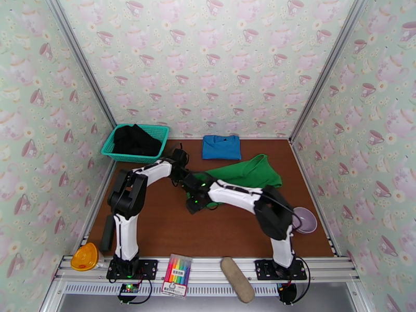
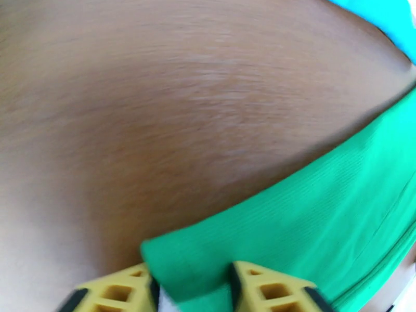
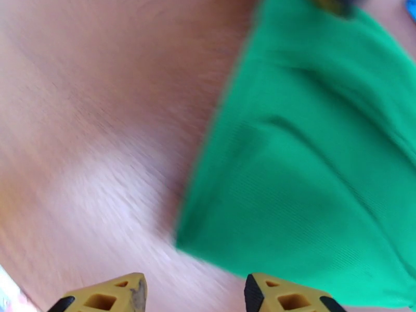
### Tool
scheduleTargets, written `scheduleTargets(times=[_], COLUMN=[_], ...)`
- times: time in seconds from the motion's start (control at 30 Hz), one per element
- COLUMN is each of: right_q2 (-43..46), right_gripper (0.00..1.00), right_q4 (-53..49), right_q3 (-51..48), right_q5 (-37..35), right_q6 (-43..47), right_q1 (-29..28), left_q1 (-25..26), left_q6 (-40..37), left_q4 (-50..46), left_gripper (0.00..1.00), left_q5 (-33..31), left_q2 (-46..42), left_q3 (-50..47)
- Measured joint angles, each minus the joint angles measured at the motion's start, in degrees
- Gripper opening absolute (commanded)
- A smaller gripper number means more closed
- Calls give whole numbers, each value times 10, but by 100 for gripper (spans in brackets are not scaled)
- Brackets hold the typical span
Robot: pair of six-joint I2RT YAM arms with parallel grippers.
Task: Fold and stack the mixed laundry pile
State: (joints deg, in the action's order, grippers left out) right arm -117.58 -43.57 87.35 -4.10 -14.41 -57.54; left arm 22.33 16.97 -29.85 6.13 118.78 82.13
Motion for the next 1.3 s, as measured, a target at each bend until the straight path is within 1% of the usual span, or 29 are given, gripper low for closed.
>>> scheduleTargets(times=[0.03,0.1,0.13,0.17,0.3,0.33,0.43,0.47,0.5,0.6,0.73,0.87,0.97,1.07,1.13,1.3], right_q2=[-11,-28,-35,-42,-49,-49,-51,-52,-52,-52,-52,-50,-29,11,50,140], right_gripper=[56,56,55,55,50,45,11,3,0,0,0,0,0,0,0,0], right_q4=[0,-2,-2,-2,-3,-2,1,0,-1,-2,-5,-5,-3,0,2,14], right_q3=[7,16,20,24,30,30,30,30,30,31,33,38,37,24,3,-84], right_q5=[-7,-24,-33,-42,-54,-54,-59,-67,-72,-78,-88,-77,-71,-76,-89,-118], right_q6=[-4,-9,-11,-12,-18,-20,-22,-21,-20,-17,-8,-10,-10,-10,-15,-29], right_q1=[-3,-5,-5,-5,-3,-4,-7,-7,-6,-9,-21,-39,-47,-48,-45,-23], left_q1=[1,3,5,6,10,10,10,10,10,10,7,4,3,12,29,79], left_q6=[0,-1,-1,-1,1,1,1,1,1,1,-1,-7,-9,-12,-16,-23], left_q4=[3,7,11,16,34,39,54,59,66,81,78,41,10,-25,-51,-95], left_gripper=[16,9,2,0,0,0,0,0,0,0,0,0,0,0,0,0], left_q5=[1,3,5,6,11,13,16,16,16,9,-16,-45,-56,-56,-55,-53], left_q2=[2,3,3,3,3,3,2,0,-4,-21,-59,-103,-135,-168,-176,-163], left_q3=[0,0,0,-1,-9,-11,-19,-23,-30,-56,-101,-134,-136,-108,-70,34])
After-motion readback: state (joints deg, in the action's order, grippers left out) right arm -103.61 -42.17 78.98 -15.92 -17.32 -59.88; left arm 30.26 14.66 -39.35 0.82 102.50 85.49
